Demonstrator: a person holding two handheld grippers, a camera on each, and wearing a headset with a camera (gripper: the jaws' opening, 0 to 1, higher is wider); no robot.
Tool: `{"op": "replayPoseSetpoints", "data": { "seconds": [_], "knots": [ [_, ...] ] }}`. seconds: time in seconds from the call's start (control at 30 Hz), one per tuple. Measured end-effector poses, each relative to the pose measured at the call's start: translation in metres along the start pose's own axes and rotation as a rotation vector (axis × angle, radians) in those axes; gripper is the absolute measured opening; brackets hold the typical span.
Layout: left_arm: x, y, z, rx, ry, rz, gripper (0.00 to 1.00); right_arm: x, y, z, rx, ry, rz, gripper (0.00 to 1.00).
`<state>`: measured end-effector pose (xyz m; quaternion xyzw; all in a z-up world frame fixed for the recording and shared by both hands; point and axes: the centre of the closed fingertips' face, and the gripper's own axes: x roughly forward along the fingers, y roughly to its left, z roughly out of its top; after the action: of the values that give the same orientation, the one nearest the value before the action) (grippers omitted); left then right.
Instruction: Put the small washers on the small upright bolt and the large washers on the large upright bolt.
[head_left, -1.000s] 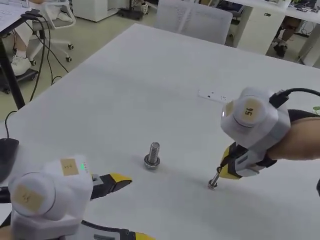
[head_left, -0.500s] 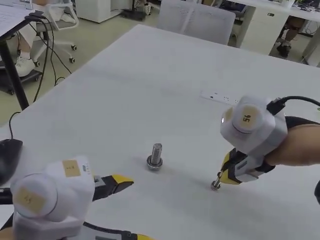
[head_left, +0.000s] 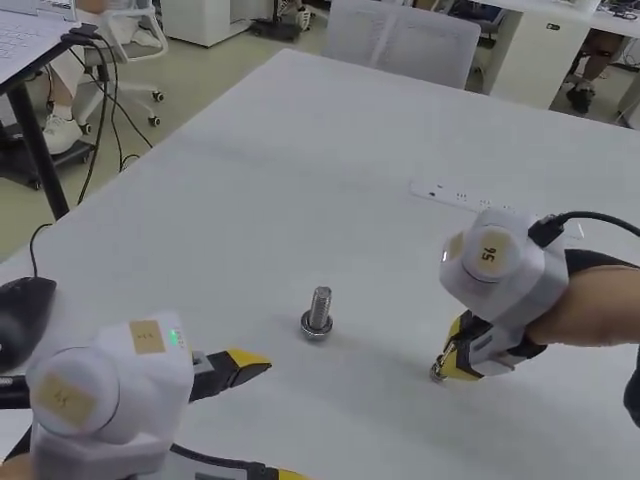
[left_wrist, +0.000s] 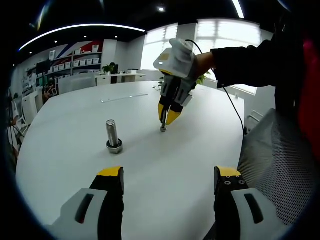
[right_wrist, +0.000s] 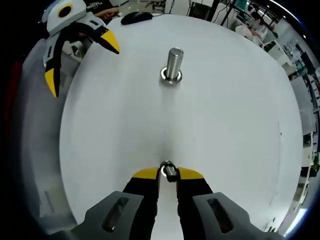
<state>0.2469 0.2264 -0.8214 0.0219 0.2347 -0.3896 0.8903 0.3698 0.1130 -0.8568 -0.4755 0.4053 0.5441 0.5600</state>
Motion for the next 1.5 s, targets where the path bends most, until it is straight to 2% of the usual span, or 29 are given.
{"op": "replayPoseSetpoints", "data": {
  "seconds": [0.63,1.0,1.5],
  "knots": [
    [0.0003,0.0011,-0.0021,-0.002,0.007,0.000,0.73,0.0083,0.0018,-0.0005,0.013,-0.011,0.003,0.14],
    [0.0004,0.0011,-0.0022,-0.001,0.007,0.000,0.73,0.0081,0.0039,0.0011,0.032,-0.030,0.009,0.19],
    [0.0015,0.0000,-0.0006,0.003,0.007,-0.006,0.73,0.0079,0.0068,0.0006,0.072,-0.069,0.004,0.37]
  ]
}}
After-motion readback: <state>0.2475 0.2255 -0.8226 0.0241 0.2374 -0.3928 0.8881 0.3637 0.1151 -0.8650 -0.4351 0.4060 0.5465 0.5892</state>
